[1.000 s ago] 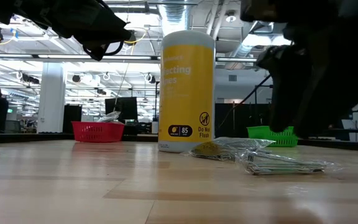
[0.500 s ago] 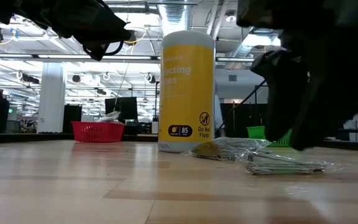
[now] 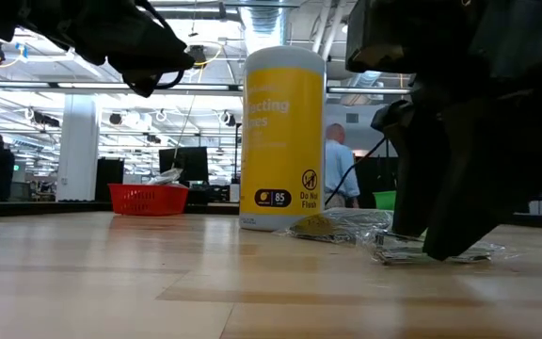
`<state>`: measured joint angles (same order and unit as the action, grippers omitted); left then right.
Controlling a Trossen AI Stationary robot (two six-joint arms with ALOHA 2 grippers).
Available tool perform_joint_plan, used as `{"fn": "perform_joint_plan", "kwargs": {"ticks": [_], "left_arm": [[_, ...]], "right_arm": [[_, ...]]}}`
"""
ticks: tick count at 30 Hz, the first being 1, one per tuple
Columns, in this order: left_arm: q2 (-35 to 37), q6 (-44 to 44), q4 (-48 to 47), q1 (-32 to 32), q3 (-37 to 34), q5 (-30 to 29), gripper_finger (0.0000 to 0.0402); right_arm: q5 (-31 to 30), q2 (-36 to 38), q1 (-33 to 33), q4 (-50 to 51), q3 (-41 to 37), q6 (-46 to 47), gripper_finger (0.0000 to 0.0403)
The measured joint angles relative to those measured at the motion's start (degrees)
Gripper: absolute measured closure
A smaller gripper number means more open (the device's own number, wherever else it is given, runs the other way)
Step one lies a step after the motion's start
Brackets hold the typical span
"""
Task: Pick & Place Travel size toiletries
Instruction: Put the nail cutter into the bottom orange bin
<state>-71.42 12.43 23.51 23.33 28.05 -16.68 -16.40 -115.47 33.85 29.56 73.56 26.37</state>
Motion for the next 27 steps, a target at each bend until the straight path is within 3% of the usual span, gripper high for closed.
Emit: {"fn": "perform_joint_plan", "kwargs": {"ticks": [10,17,27], "left_arm": [[0.0,0.1,0.6,0.0,0.0,0.0,0.0318],[0.0,0.1,0.7,0.0,0.0,0.0,0.0318],[0.0,0.1,1.0,0.0,0.0,0.0,0.0318]], "right_arm": [[0.5,-2.6,-0.3,-1.1,0.3,0.6,0.0292],[1.7,-2.4,-0.4,-1.5,0.2,0.1,0.0362],[2.0,-1.6,-0.6,-1.5,0.5,0.0,0.0362]]}}
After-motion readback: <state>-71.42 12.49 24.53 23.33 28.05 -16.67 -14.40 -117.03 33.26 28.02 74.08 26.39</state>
